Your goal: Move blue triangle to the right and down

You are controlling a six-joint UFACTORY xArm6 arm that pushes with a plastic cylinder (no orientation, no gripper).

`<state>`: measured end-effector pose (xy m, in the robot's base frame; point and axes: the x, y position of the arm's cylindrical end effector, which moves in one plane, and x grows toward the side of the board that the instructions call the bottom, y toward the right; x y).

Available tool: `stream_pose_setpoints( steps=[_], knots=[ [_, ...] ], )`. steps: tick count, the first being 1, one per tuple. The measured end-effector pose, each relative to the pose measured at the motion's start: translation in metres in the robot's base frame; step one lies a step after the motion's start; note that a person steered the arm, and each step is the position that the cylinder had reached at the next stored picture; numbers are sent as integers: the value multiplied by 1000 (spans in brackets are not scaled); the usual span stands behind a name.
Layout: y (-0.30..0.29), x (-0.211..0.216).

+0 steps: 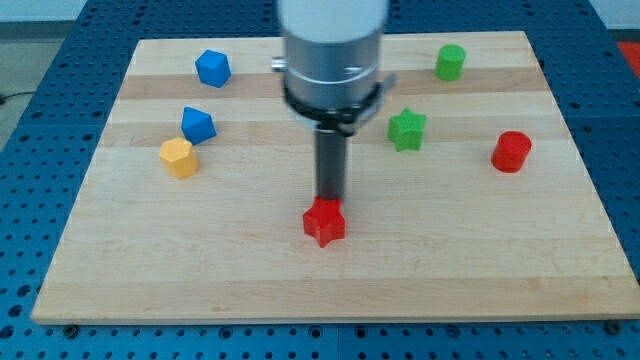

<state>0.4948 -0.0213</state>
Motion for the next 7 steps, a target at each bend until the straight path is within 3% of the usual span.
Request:
stream_pose_setpoints(
  steps=[2, 4, 5, 7],
  knots=[
    [-30, -93],
    [-106, -173],
    [-160, -177],
    [-189, -136]
  ],
)
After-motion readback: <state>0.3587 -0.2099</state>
